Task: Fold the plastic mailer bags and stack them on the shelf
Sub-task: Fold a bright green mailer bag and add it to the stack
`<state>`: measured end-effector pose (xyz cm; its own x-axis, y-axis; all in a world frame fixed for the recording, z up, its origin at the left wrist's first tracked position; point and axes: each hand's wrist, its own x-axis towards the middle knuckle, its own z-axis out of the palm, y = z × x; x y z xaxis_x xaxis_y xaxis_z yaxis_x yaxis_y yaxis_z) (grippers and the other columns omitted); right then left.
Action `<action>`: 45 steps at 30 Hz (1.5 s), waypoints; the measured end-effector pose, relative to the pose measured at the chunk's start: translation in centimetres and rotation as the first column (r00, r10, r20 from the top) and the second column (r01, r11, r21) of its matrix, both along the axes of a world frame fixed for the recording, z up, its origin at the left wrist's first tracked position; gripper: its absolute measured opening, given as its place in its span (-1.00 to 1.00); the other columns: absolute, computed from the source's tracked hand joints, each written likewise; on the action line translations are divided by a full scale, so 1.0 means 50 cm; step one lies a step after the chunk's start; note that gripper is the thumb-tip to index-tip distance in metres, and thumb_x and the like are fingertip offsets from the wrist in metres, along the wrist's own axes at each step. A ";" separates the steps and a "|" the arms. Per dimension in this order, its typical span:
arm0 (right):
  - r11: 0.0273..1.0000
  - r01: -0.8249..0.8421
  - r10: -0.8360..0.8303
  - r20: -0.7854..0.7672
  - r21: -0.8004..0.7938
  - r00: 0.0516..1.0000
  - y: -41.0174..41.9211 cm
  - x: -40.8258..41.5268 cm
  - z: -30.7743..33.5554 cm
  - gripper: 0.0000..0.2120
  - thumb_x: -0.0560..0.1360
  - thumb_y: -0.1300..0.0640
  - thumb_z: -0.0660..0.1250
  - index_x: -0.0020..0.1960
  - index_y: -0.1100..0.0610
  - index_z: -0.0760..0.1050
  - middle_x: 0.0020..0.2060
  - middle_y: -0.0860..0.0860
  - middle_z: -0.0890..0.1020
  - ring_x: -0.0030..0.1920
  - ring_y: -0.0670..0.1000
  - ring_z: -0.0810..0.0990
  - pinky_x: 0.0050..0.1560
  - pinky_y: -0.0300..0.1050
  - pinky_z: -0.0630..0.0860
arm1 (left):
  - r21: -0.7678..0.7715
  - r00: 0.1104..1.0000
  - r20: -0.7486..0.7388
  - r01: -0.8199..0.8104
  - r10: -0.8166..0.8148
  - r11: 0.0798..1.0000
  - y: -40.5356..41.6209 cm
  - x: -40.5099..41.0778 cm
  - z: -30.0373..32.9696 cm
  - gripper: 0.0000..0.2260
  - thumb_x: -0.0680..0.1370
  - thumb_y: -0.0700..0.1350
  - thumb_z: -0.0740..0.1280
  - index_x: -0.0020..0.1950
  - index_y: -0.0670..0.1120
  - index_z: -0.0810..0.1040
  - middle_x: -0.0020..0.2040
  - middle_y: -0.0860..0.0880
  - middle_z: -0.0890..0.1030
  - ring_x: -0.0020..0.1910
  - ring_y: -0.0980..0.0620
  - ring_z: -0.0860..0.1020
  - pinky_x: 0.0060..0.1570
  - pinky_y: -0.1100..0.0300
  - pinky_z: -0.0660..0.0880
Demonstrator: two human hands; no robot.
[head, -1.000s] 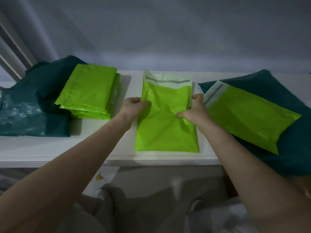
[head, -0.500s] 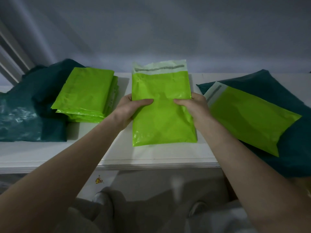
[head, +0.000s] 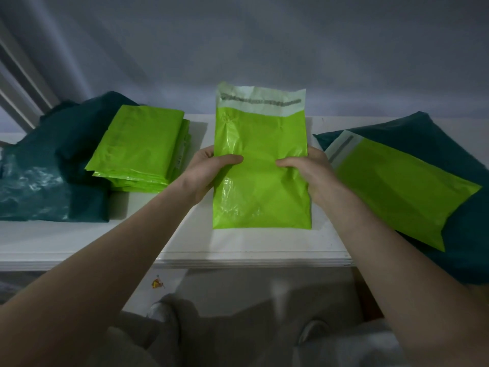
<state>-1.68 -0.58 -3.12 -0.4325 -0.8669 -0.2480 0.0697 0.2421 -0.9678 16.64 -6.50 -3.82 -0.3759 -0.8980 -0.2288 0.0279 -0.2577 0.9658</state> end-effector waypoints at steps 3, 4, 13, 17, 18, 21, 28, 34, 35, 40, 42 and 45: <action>0.997 0.073 -0.074 0.031 0.025 0.997 -0.005 -0.005 -0.002 -0.83 0.35 0.33 0.38 -0.16 0.09 0.60 -0.20 0.08 0.66 -0.18 0.09 0.62 -0.03 -0.04 0.56 | 0.057 1.000 -0.028 -0.004 0.006 0.998 -0.006 0.003 -0.001 -0.90 0.52 -0.26 0.30 -0.03 -0.13 0.59 -0.15 -0.05 0.68 -0.17 0.03 0.64 -0.15 0.20 0.62; 0.995 0.096 -0.097 0.039 0.032 0.994 -0.007 -0.008 -0.004 -0.85 0.36 0.32 0.36 -0.21 0.09 0.60 -0.25 0.08 0.64 -0.20 0.09 0.60 -0.03 -0.03 0.55 | 0.065 0.999 -0.031 -0.012 0.014 0.998 -0.009 0.004 -0.001 -0.90 0.53 -0.26 0.29 -0.06 -0.12 0.58 -0.20 -0.03 0.69 -0.20 0.04 0.64 -0.20 0.22 0.62; 0.995 0.089 -0.091 0.071 0.036 0.993 -0.005 -0.019 -0.006 -0.83 0.43 0.37 0.30 -0.18 0.14 0.59 -0.14 0.15 0.64 -0.10 0.13 0.61 0.12 0.08 0.55 | 0.061 0.998 -0.034 -0.056 0.058 0.997 -0.016 0.003 -0.010 -0.84 0.56 -0.29 0.20 0.09 -0.14 0.50 -0.05 -0.11 0.61 -0.13 -0.01 0.58 -0.12 0.19 0.58; 0.992 0.120 -0.123 0.074 0.044 0.990 -0.007 -0.023 -0.009 -0.82 0.44 0.37 0.31 -0.21 0.14 0.57 -0.15 0.13 0.63 -0.16 0.10 0.60 0.11 0.07 0.55 | 0.018 0.998 0.008 -0.063 0.062 0.998 -0.020 0.007 -0.015 -0.83 0.57 -0.29 0.17 -0.02 -0.13 0.53 -0.10 -0.09 0.60 -0.19 0.01 0.56 -0.16 0.24 0.58; 0.991 0.125 -0.128 0.062 0.046 0.990 -0.008 -0.025 -0.010 -0.82 0.44 0.36 0.31 -0.22 0.11 0.56 -0.13 0.13 0.63 -0.13 0.11 0.60 0.12 0.08 0.55 | 0.016 0.997 0.008 -0.074 0.074 0.997 -0.021 0.008 -0.016 -0.82 0.57 -0.30 0.17 -0.06 -0.13 0.54 -0.13 -0.08 0.61 -0.21 0.03 0.57 -0.15 0.25 0.58; 0.990 0.132 -0.132 0.003 0.054 0.991 -0.007 -0.034 -0.009 -0.79 0.47 0.29 0.29 -0.25 0.02 0.54 -0.18 0.04 0.63 -0.15 0.06 0.59 0.07 0.03 0.56 | 0.007 0.993 -0.015 -0.116 0.116 0.993 -0.020 0.010 -0.015 -0.78 0.56 -0.33 0.18 -0.18 -0.11 0.54 -0.33 0.02 0.65 -0.34 0.12 0.61 -0.23 0.31 0.58; 0.999 0.040 -0.038 -0.140 0.015 0.989 0.007 -0.044 -0.004 -0.78 0.53 0.28 0.24 0.11 0.08 0.56 -0.10 0.00 0.59 -0.16 -0.06 0.55 -0.18 -0.26 0.46 | -0.107 0.983 0.108 -0.135 0.146 0.985 -0.020 0.014 -0.013 -0.75 0.56 -0.29 0.23 -0.26 -0.06 0.52 -0.48 0.11 0.56 -0.47 0.23 0.51 -0.31 0.39 0.49; 0.998 0.043 -0.026 -0.269 0.055 0.963 0.011 -0.045 0.000 -0.77 0.52 0.29 0.27 0.15 0.21 0.56 0.01 0.10 0.61 -0.04 0.02 0.56 -0.02 -0.18 0.46 | -0.064 0.970 0.229 -0.071 0.083 0.995 -0.006 0.009 0.006 -0.83 0.58 -0.13 0.16 -0.13 -0.07 0.51 -0.34 0.00 0.61 -0.54 0.11 0.46 -0.43 0.38 0.44; 0.997 0.038 -0.020 -0.269 0.064 0.963 0.010 -0.046 -0.001 -0.77 0.52 0.29 0.28 0.16 0.22 0.56 0.01 0.10 0.61 -0.05 0.01 0.56 -0.02 -0.18 0.45 | -0.024 0.977 0.203 -0.056 0.060 0.998 -0.004 0.007 0.008 -0.83 0.58 -0.12 0.14 -0.07 -0.09 0.50 -0.28 -0.01 0.65 -0.50 0.09 0.51 -0.37 0.33 0.48; 0.997 0.043 -0.025 -0.282 0.057 0.959 0.014 -0.057 -0.005 -0.77 0.50 0.31 0.29 0.13 0.18 0.57 -0.08 -0.01 0.58 -0.09 -0.05 0.53 -0.19 -0.30 0.44 | 0.040 0.989 0.131 -0.074 0.068 0.996 -0.010 0.010 0.004 -0.81 0.55 -0.07 0.17 -0.06 -0.12 0.53 -0.15 -0.02 0.69 -0.27 0.07 0.64 -0.20 0.23 0.57; 0.996 0.062 -0.041 -0.309 0.059 0.950 0.014 -0.063 -0.004 -0.84 0.51 0.30 0.25 -0.03 0.11 0.56 -0.24 -0.05 0.55 -0.25 -0.10 0.47 -0.33 -0.33 0.34 | 0.020 0.989 0.139 -0.059 0.056 0.998 -0.012 0.010 -0.002 -0.78 0.56 -0.02 0.23 -0.03 -0.14 0.57 -0.13 -0.02 0.68 -0.26 0.09 0.64 -0.17 0.24 0.58; 0.978 0.161 -0.136 -0.176 0.136 0.975 0.003 -0.069 -0.004 -0.85 0.56 0.20 0.12 -0.09 0.12 0.45 -0.49 0.01 0.53 -0.52 -0.05 0.39 -0.46 -0.26 0.29 | 0.015 0.989 0.138 -0.054 0.052 0.998 -0.014 0.006 -0.009 -0.82 0.55 -0.04 0.31 0.00 -0.14 0.58 -0.13 -0.06 0.64 -0.22 0.05 0.63 -0.11 0.26 0.58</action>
